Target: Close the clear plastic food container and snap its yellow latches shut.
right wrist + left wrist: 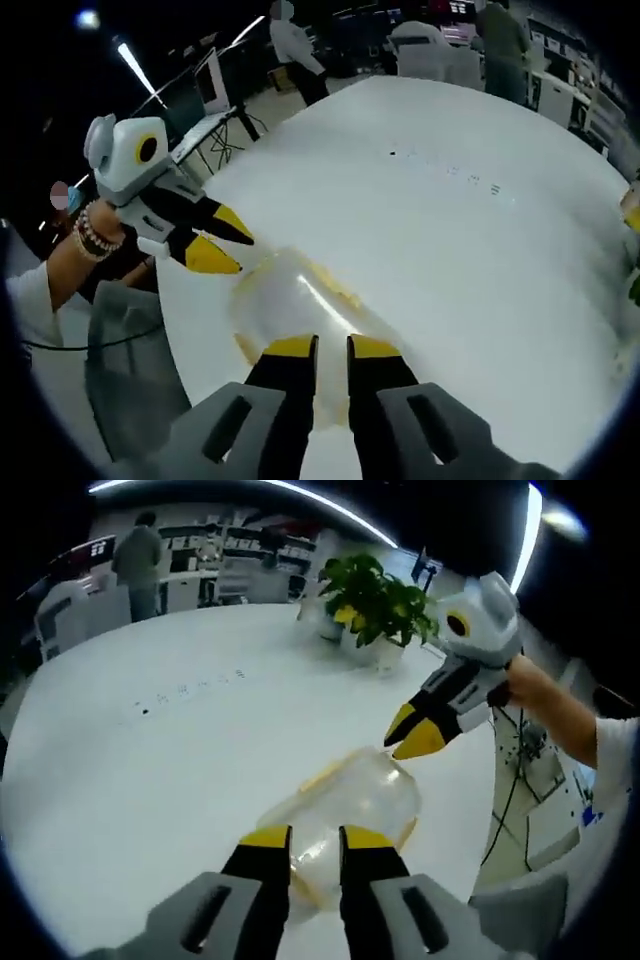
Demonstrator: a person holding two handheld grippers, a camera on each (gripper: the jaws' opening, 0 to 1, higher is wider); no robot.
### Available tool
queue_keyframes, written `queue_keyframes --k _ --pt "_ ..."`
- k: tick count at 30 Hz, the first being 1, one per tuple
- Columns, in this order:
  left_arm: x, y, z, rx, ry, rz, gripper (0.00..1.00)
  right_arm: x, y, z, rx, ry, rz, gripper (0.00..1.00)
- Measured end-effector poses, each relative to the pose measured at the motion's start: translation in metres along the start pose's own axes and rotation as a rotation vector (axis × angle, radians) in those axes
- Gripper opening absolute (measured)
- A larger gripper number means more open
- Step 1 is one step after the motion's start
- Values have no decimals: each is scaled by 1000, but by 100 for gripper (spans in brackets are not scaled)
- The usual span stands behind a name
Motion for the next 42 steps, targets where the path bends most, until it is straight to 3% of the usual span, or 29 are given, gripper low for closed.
queue_keyframes --k 4,12,19,27,42 --pt "6 -1 6 28 -6 72 10 -3 -4 8 13 -10 -68 0" --pt "23 -1 25 64 32 92 1 -14 -1 29 -16 -30 -100 0" --pt "34 11 37 22 69 122 0 -20 -1 40 -10 -54 -77 0" --pt "40 15 44 17 91 136 0 -28 1 53 -22 -82 -82 0" --pt "54 25 47 -6 137 153 0 -29 7 55 -21 -89 -73 0"
Point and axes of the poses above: the point that each gripper's makers call its tool centre point, and the gripper's own axes: z roughly forward along the fingers, x roughly to its right, y roughly out of its underside, the point moved 8 cm from there along -z, roughly backward along the fingers, and after that the axes turned 8 degrees about x, right-handed, at the moved point
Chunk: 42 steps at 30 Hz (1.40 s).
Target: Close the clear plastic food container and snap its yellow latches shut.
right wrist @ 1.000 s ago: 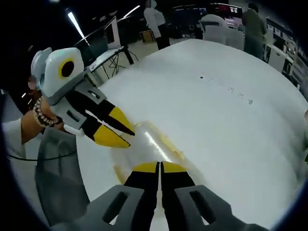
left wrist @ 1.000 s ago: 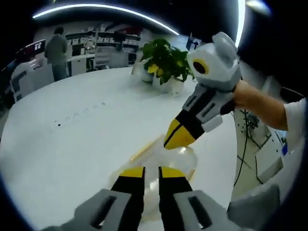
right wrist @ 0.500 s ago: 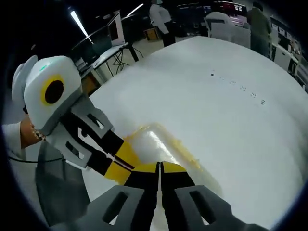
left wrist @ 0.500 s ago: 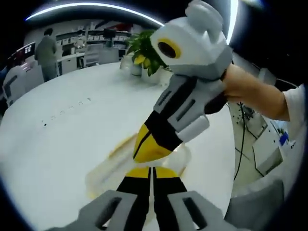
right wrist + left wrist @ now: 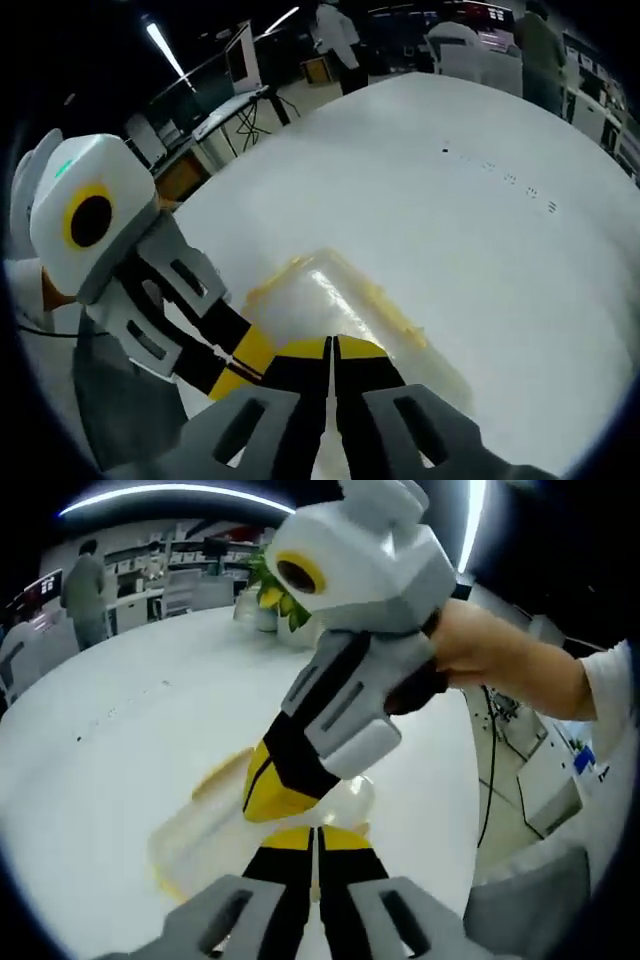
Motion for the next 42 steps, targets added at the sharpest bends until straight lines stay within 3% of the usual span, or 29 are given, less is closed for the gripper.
queue_keyframes --k 8,20,25,29,40,42 --pt "8 7 0 -15 30 -8 0 6 -3 -1 11 19 -1 0" --pt "11 9 -1 -8 41 -20 0 23 -19 -1 84 91 2 0" --pt "11 9 -1 -6 40 -22 0 32 -20 3 86 105 15 0" --pt "11 10 -1 6 37 -30 0 39 -17 5 61 155 -25 0" --pt "10 11 0 16 45 -41 0 47 -17 4 84 130 48 0" --pt "6 9 -3 -4 20 -37 0 46 -18 2 71 123 25 0"
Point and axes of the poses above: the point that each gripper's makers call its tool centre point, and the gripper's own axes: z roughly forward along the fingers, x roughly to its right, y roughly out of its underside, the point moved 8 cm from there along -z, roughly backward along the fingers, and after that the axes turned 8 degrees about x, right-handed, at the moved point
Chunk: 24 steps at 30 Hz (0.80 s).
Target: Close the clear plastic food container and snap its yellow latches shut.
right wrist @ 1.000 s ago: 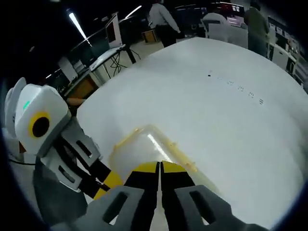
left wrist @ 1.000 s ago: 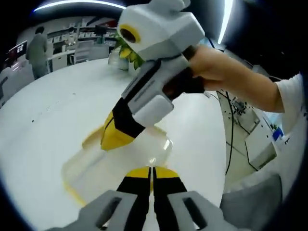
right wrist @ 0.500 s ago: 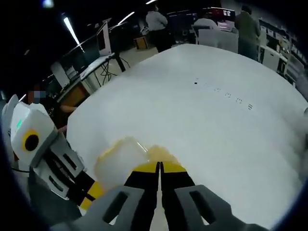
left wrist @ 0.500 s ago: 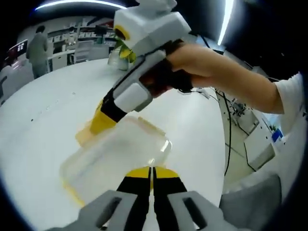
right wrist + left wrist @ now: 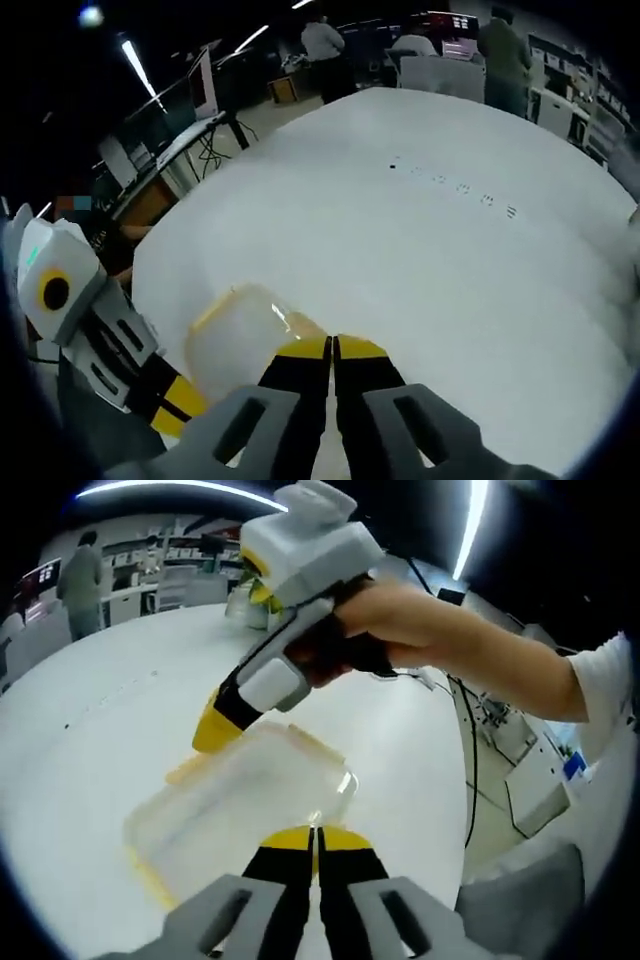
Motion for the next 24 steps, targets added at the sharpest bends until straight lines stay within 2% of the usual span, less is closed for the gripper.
queue_keyframes --k 1,3,5,8,10,12,13,14,17,19,20,22,24 --pt "-2 -2 -2 7 -4 -2 0 0 -1 -1 -21 -10 -61 0" --pt "-5 -10 -7 51 -6 18 0 -7 -2 -5 -47 -44 -128 6" --pt "-9 -16 -11 58 -9 72 7 -12 -3 -9 -73 -93 -203 10" --pt "-9 -18 -14 33 17 196 15 -13 -6 -11 -136 -131 -306 16" --pt "-7 -17 -15 12 35 215 18 -15 -6 -13 -193 -151 -401 25" --pt "-6 -16 -14 4 42 212 21 -18 -5 -13 -236 -171 -438 31" --pt "-6 -15 -13 -1 41 228 22 -19 -6 -12 -251 -183 -446 30" --pt "-6 -14 -13 -20 41 280 23 -20 -6 -12 -254 -198 -455 30" --pt "-4 -10 -11 -34 40 337 25 -20 -10 -8 -280 -243 -472 33" --pt "-4 -9 -9 -40 33 375 26 -20 -12 -6 -345 -282 -479 38" --pt "-4 -9 -9 -49 29 405 26 -18 -14 -3 -377 -300 -520 40" --pt "-6 -4 -7 -90 23 409 26 -16 -14 -3 -410 -302 -571 42" --pt "-7 -5 -7 -76 26 403 26 -20 -11 -6 -422 -306 -569 41"
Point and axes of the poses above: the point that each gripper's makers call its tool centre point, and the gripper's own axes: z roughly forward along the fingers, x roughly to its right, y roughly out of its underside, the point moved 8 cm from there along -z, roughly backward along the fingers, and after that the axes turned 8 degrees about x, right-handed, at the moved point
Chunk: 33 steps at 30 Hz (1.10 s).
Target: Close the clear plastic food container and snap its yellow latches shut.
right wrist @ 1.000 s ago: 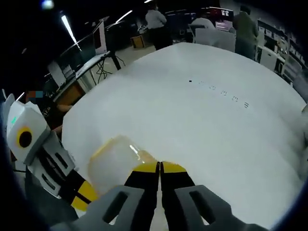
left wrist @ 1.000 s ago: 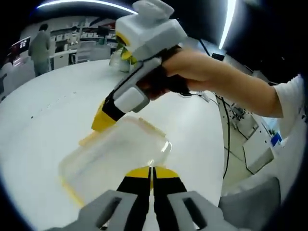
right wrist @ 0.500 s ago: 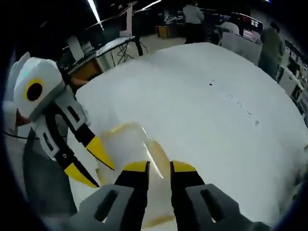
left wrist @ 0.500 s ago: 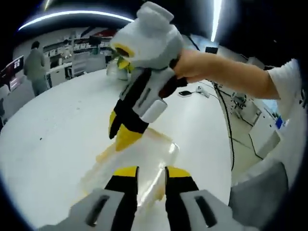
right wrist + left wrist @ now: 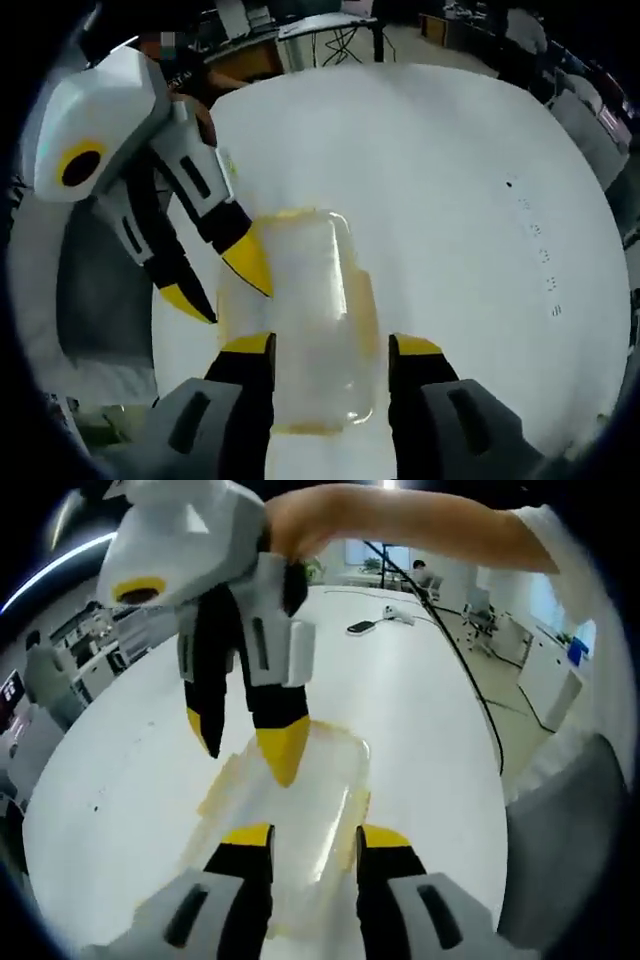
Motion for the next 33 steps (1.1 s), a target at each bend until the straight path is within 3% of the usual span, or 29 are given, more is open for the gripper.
queue_keyframes --k 5,9,11,15,22,27,33 --pt "2 7 -2 -50 4 88 28 7 -3 7 -19 -33 14 42" --pt "4 7 -1 -33 -9 109 28 4 2 14 -59 -40 -7 41" --pt "4 7 -1 -42 -7 151 28 2 1 15 -39 -61 8 40" --pt "7 9 0 -65 -6 255 29 2 4 17 -63 -75 49 41" --pt "10 8 2 -78 -33 251 30 7 1 20 -67 -88 40 43" --pt "13 8 6 -104 -48 320 31 0 -3 26 -69 -106 27 48" --pt "13 6 8 -126 -86 291 31 -2 -2 24 -62 -116 26 46"
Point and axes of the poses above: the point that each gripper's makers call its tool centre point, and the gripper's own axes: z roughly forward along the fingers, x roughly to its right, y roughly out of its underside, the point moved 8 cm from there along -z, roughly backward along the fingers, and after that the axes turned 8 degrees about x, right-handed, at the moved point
